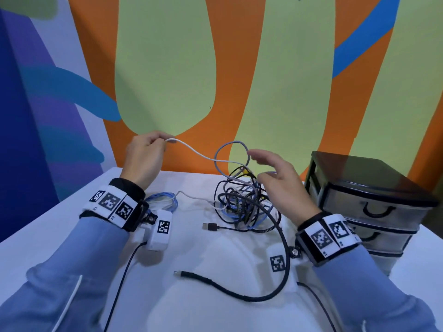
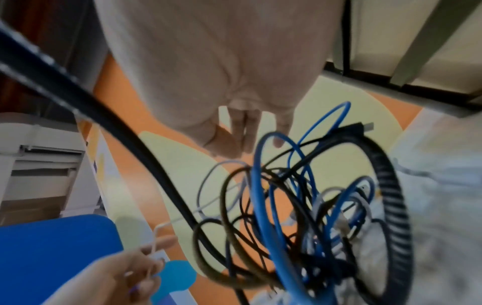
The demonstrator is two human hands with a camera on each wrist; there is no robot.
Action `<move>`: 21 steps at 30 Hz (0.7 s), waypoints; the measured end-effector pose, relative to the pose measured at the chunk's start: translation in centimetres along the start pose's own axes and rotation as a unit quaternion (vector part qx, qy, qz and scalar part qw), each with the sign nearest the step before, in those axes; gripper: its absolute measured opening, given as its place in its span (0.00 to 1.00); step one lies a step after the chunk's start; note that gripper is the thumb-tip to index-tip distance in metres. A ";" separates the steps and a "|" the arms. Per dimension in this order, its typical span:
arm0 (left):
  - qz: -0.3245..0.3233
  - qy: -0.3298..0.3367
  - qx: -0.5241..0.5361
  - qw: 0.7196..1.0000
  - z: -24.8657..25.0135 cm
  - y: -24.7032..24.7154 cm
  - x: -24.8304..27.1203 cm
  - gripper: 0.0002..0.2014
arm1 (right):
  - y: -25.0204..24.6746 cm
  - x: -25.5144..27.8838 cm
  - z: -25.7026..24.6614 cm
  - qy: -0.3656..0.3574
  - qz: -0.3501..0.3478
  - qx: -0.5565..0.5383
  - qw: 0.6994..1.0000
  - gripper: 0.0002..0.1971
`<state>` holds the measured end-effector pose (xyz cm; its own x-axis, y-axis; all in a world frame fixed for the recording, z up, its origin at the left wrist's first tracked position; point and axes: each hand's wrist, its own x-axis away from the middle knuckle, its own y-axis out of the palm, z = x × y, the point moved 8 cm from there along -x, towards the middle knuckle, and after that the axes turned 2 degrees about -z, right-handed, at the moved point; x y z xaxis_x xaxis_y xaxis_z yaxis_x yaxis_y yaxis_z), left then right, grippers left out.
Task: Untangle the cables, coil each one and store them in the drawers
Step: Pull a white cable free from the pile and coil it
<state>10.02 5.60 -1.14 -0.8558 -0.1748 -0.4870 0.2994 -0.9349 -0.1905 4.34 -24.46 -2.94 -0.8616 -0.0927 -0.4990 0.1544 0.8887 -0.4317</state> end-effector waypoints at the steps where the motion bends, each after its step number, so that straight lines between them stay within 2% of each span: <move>1: -0.011 -0.003 -0.003 1.000 0.7 0.3 0.3 0.20 | 0.6 0.0 0.7 0.022 -0.017 0.035 0.999 0.26; 3: -0.037 0.009 -0.008 0.999 2.3 1.1 1.0 0.18 | 2.0 0.0 2.6 0.067 -0.066 0.083 0.992 0.22; 4: -0.049 0.024 -0.008 0.998 3.3 1.7 1.4 0.15 | 2.3 -0.1 3.4 0.079 -0.064 0.074 0.992 0.21; 6: -0.075 0.075 -0.039 0.994 5.5 3.4 2.6 0.12 | 1.8 -0.3 3.7 0.070 -0.023 0.049 0.996 0.19; 7: -0.081 0.115 -0.088 0.986 6.6 4.3 3.4 0.17 | 1.5 -0.3 3.4 0.057 -0.006 0.043 0.997 0.17; 9: -0.076 0.210 -0.201 0.954 8.8 6.2 5.1 0.24 | 1.4 -0.4 3.0 0.042 0.007 0.028 0.999 0.14; 11: -0.079 0.305 -0.297 0.901 10.7 8.3 6.7 0.22 | 1.5 -0.2 2.3 0.028 0.004 -0.005 1.000 0.17; 12: -0.101 0.328 -0.336 0.877 11.0 9.4 7.2 0.20 | 1.4 -0.2 2.1 0.016 0.007 -0.016 1.000 0.19; 14: -0.166 0.316 -0.388 0.850 10.2 11.0 7.5 0.17 | 1.1 -0.3 1.7 -0.004 0.017 -0.008 1.000 0.21; 15: -0.190 0.295 -0.401 0.846 9.4 11.4 7.4 0.16 | 1.1 -0.2 1.6 -0.007 0.019 -0.001 1.000 0.20; 18: -0.218 0.255 -0.410 0.848 7.5 11.5 7.0 0.10 | 1.4 0.0 1.7 -0.010 0.001 -0.028 1.000 0.22; 20: -0.225 0.245 -0.388 0.860 6.7 11.4 6.8 0.03 | 1.6 0.1 1.4 -0.021 -0.011 -0.040 0.999 0.23; 21: -0.225 0.242 -0.370 0.868 6.4 11.2 6.7 0.03 | 1.5 0.1 1.2 -0.030 -0.010 -0.044 0.998 0.24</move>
<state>4.93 -8.05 -1.07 -0.7319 0.4754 -0.4882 0.3234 -0.3884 -0.8629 5.04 -23.66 -4.52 -0.8329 -0.1360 -0.5365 0.0912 0.9224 -0.3754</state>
